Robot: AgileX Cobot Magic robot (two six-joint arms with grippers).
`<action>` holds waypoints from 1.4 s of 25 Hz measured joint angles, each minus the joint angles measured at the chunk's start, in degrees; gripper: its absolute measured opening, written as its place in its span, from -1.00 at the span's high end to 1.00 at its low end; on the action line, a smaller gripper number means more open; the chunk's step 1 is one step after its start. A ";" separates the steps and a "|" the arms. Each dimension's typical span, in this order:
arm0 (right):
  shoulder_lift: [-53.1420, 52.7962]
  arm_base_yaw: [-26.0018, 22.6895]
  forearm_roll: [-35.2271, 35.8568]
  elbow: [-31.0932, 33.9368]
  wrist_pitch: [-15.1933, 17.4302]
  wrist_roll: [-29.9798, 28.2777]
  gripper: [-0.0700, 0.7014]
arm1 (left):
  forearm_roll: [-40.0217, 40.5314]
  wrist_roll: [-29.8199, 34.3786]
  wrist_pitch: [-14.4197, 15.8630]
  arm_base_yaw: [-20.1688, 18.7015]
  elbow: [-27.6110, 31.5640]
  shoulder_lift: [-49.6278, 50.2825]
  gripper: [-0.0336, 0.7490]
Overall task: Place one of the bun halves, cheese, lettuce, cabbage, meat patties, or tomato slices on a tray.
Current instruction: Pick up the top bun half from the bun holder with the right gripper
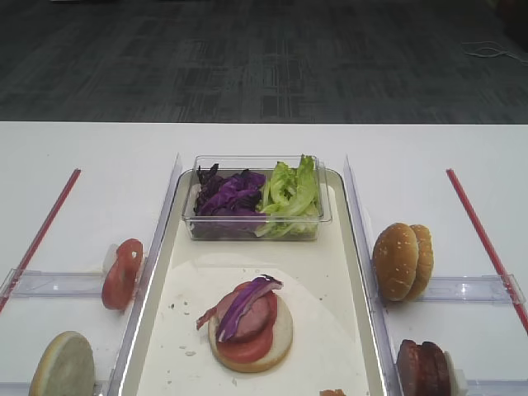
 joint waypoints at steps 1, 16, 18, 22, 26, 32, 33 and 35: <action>1.31 0.00 0.43 -0.27 0.00 0.00 -0.74 | 0.00 0.00 0.00 0.00 0.00 0.00 -0.28; 19.19 0.00 7.54 -1.89 -1.02 1.55 -0.74 | 0.00 0.00 0.00 0.00 0.00 0.00 -0.28; 21.41 0.00 7.68 -3.07 -0.73 1.55 -0.74 | 0.00 0.00 0.00 0.00 0.00 0.00 -0.28; 24.88 0.00 7.73 -6.56 -0.73 1.55 -0.74 | 0.00 0.00 0.00 0.00 0.00 0.00 -0.28; 28.37 0.00 7.86 -9.59 -0.24 1.55 -0.74 | 0.00 0.00 0.00 0.00 0.00 0.00 -0.28; 31.88 0.00 8.20 -11.99 0.60 1.55 -0.74 | 0.00 0.00 0.00 0.00 0.00 0.00 -0.28; 32.22 0.00 8.58 -12.21 0.60 1.55 -0.74 | 0.00 0.00 0.00 0.00 0.00 0.00 -0.28; 33.01 0.00 9.29 -12.30 0.60 1.44 -0.74 | 0.00 0.00 0.00 0.00 0.00 0.00 -0.28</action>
